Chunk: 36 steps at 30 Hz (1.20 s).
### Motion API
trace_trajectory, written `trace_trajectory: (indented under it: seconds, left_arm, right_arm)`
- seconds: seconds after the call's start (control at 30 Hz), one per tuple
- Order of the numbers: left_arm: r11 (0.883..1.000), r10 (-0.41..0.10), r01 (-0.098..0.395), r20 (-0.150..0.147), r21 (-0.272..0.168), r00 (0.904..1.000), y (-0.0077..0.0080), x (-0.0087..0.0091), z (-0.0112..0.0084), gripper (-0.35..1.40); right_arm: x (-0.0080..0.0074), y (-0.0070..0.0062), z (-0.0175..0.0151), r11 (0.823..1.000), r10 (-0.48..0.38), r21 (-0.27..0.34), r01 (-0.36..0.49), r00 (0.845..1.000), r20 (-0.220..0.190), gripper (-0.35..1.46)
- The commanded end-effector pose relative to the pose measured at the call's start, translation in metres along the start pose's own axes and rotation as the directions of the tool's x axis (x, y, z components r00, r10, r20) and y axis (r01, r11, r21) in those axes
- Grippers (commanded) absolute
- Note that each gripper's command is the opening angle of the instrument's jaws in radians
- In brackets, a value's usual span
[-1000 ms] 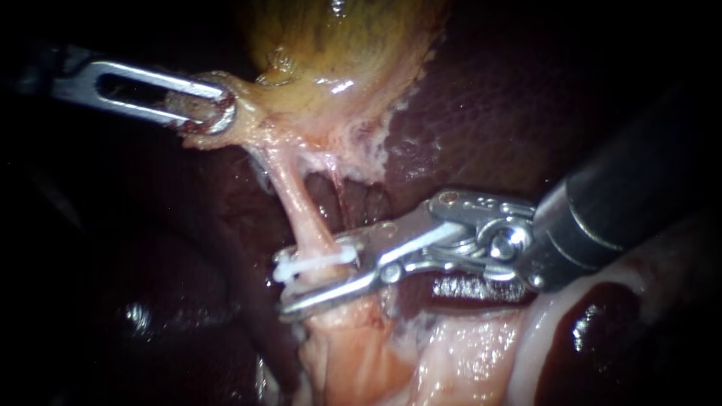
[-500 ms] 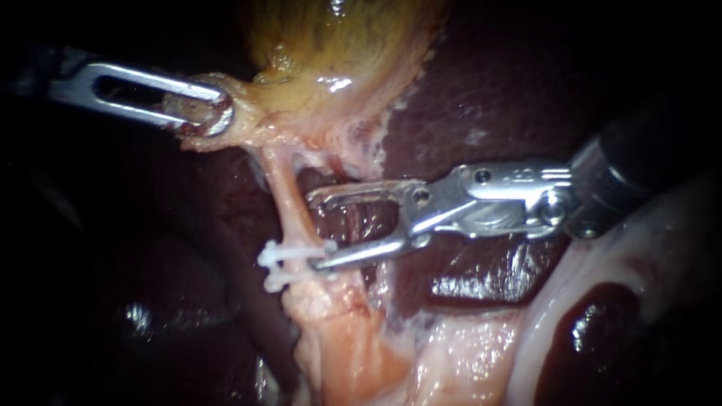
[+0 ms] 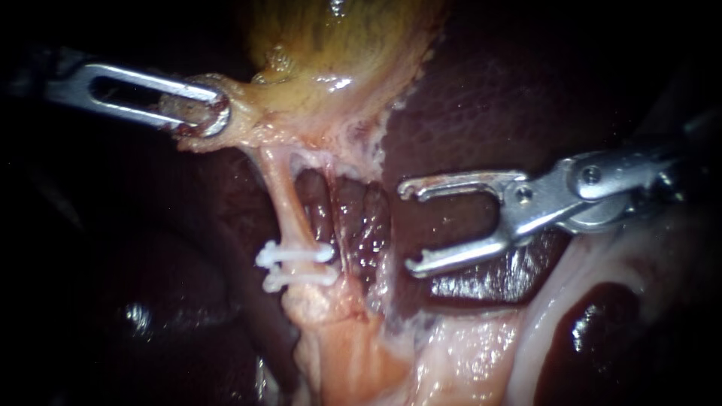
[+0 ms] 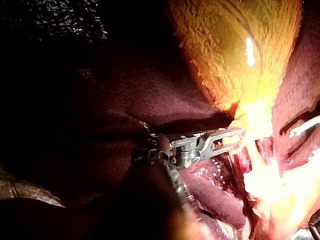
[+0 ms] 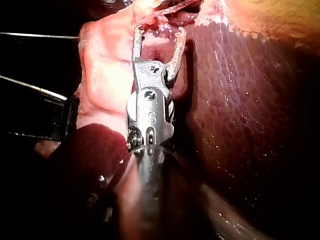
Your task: Going back second clip left tube
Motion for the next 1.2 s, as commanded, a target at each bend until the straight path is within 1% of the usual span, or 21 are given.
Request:
trace_trajectory:
  seconds: [0.03,0.2,0.33,0.43,0.63,0.67,0.77,0.9,1.2]
  left_arm:
    - [1.000,0.000,0.000,0.000,0.000,1.0000,0.0000,0.0000,0.0001,-0.35]
    - [1.000,0.001,-0.001,-0.002,0.001,1.0000,-0.0002,0.0000,0.0004,-0.35]
    - [1.000,0.004,-0.004,-0.006,0.006,1.0000,-0.0007,-0.0003,0.0013,-0.35]
    - [1.000,0.010,-0.010,-0.012,0.011,0.9999,-0.0015,-0.0009,0.0027,-0.35]
    - [0.999,0.027,-0.027,-0.016,0.017,0.9995,-0.0038,-0.0023,0.0067,-0.35]
    - [0.999,0.030,-0.030,-0.016,0.018,0.9994,-0.0043,-0.0025,0.0075,-0.35]
    - [0.999,0.035,-0.034,-0.017,0.019,0.9993,-0.0053,-0.0026,0.0089,-0.35]
    - [0.999,0.036,-0.035,-0.016,0.018,0.9992,-0.0058,-0.0023,0.0093,-0.35]
    - [0.999,0.036,-0.035,-0.015,0.017,0.9993,-0.0058,-0.0023,0.0090,-0.35]
  right_arm:
    - [0.0000,-0.0002,-0.0003,1.000,-0.003,0.001,0.003,1.000,-0.001,0.50]
    - [-0.0002,-0.0005,-0.0012,1.000,-0.015,-0.002,0.015,1.000,0.000,0.50]
    - [-0.0003,-0.0005,-0.0014,1.000,-0.020,-0.004,0.020,1.000,0.001,0.50]
    - [-0.0003,-0.0006,-0.0016,1.000,-0.019,-0.005,0.019,1.000,0.001,0.50]
    - [-0.0003,-0.0006,-0.0020,1.000,-0.017,-0.007,0.017,1.000,0.002,0.50]
    - [-0.0003,-0.0006,-0.0020,1.000,-0.017,-0.007,0.017,1.000,0.002,0.50]
    - [-0.0004,-0.0006,-0.0021,1.000,-0.017,-0.007,0.017,1.000,0.002,0.50]
    - [-0.0004,-0.0007,-0.0022,1.000,-0.017,-0.007,0.017,1.000,0.002,0.50]
    - [-0.0004,-0.0008,-0.0023,1.000,-0.017,-0.007,0.017,1.000,0.002,0.50]
